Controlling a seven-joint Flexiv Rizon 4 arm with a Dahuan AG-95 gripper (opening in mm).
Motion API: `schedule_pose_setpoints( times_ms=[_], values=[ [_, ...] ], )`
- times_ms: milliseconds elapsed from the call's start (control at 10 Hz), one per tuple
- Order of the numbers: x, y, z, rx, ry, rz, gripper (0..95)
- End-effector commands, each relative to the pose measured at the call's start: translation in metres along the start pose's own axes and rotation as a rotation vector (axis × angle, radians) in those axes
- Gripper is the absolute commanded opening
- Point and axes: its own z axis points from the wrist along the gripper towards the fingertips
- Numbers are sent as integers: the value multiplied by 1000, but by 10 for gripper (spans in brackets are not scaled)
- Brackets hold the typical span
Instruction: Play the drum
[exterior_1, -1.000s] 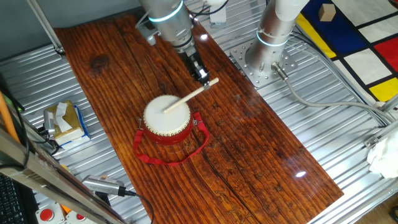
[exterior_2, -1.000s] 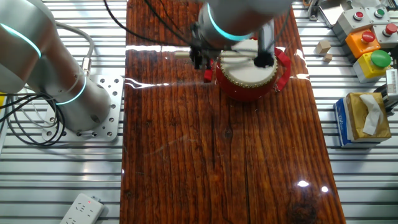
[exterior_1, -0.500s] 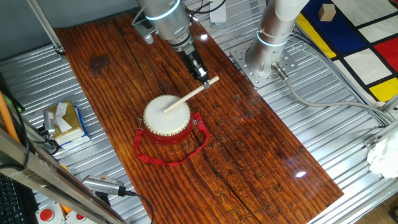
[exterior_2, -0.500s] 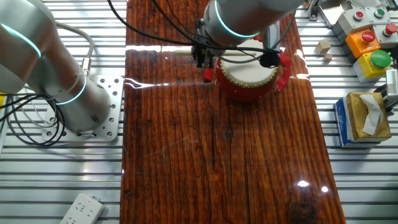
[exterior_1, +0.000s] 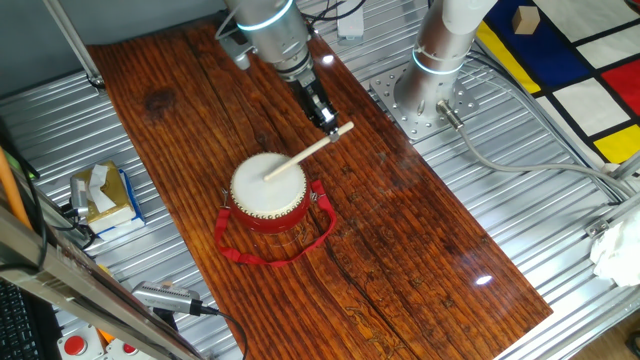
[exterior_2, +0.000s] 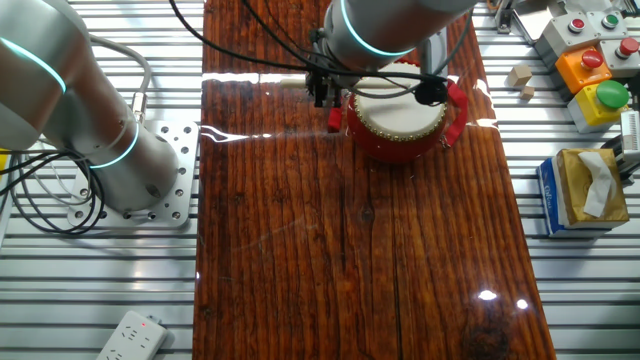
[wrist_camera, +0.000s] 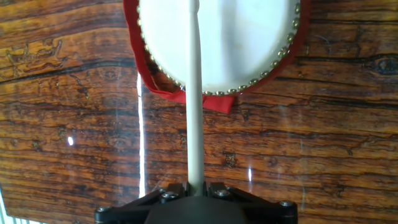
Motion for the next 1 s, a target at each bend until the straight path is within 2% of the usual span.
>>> schedule_pose_setpoints(
  times_ms=[100,300,1000],
  values=[
    [1,0,0,1,-3,-5,0],
    [1,0,0,-3,-11,-14,0],
    [2,0,-1,3,-11,-19,0]
  ],
)
